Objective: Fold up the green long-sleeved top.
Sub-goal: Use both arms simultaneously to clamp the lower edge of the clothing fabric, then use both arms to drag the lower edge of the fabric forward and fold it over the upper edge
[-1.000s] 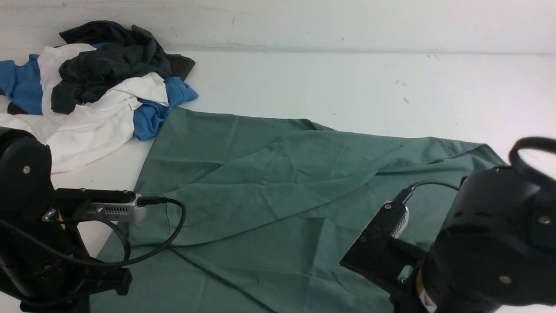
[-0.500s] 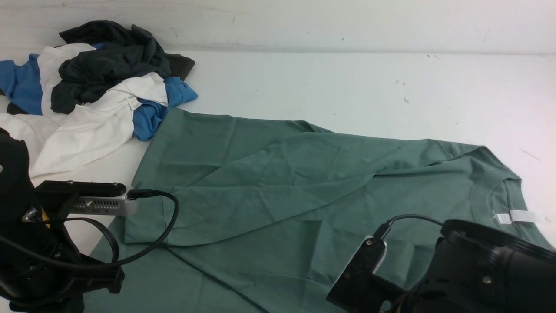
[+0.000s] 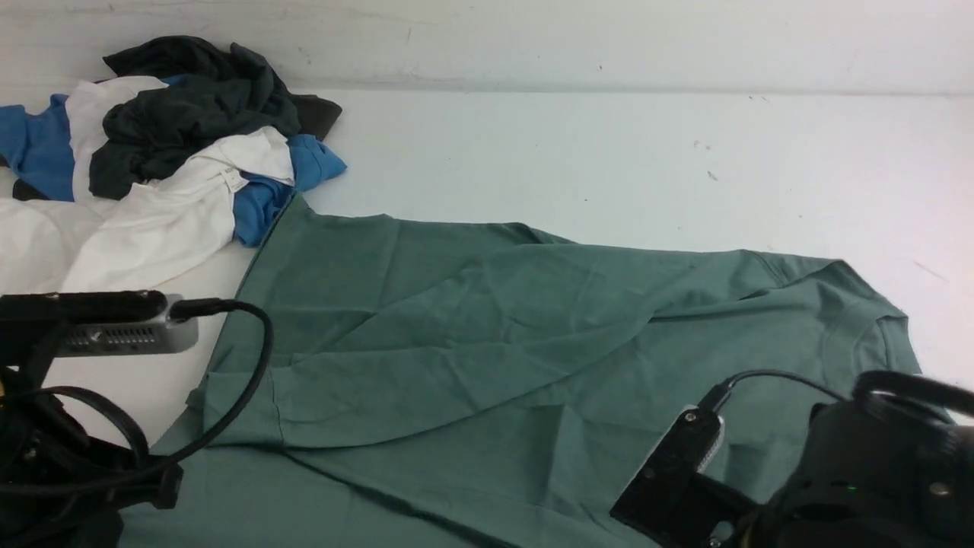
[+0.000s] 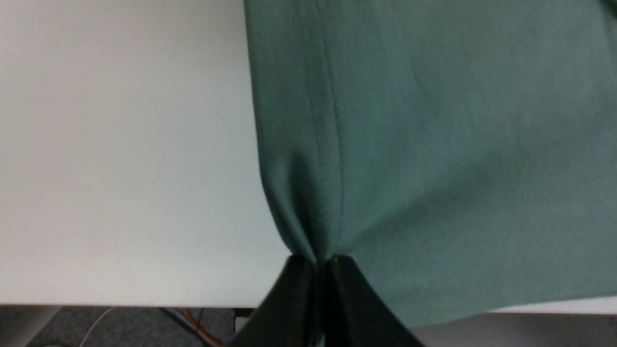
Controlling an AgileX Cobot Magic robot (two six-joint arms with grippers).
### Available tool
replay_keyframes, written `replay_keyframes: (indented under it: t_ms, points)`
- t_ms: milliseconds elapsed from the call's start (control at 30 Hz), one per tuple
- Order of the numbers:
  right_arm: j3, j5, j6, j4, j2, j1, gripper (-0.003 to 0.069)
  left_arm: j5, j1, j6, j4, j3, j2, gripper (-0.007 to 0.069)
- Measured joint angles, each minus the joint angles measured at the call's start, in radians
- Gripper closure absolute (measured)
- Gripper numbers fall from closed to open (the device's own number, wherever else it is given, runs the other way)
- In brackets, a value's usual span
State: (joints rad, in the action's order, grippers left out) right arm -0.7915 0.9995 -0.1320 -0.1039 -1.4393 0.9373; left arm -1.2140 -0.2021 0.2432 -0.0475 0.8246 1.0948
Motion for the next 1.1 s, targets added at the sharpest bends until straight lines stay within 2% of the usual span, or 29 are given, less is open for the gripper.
replay_keyframes:
  t_ms: [133,167,300,600,800,1100]
  points:
    - [-0.076,0.071,-0.039,-0.136,0.108,-0.003,0.065,-0.018,0.0,0.006,0.009,0.098,0.013,0.0608]
    - [-0.082,0.075,-0.039,-0.136,0.11,-0.004,0.065,-0.018,0.0,0.007,0.009,0.104,0.019,0.0608]
    - [-0.207,0.103,-0.021,-0.209,0.103,-0.083,0.065,-0.021,0.0,0.018,0.036,0.245,0.116,0.0608]
    - [-0.523,0.029,0.197,-0.193,-0.126,-0.378,0.065,-0.016,0.008,0.066,0.106,0.627,0.482,0.0608]
    - [-0.755,-0.025,0.277,-0.177,-0.337,-0.472,0.065,-0.018,0.075,0.077,0.098,0.932,0.739,0.0608]
    - [-1.082,-0.056,0.32,-0.172,-0.637,-0.517,0.065,-0.024,0.129,0.079,0.097,1.277,1.039,0.0608]
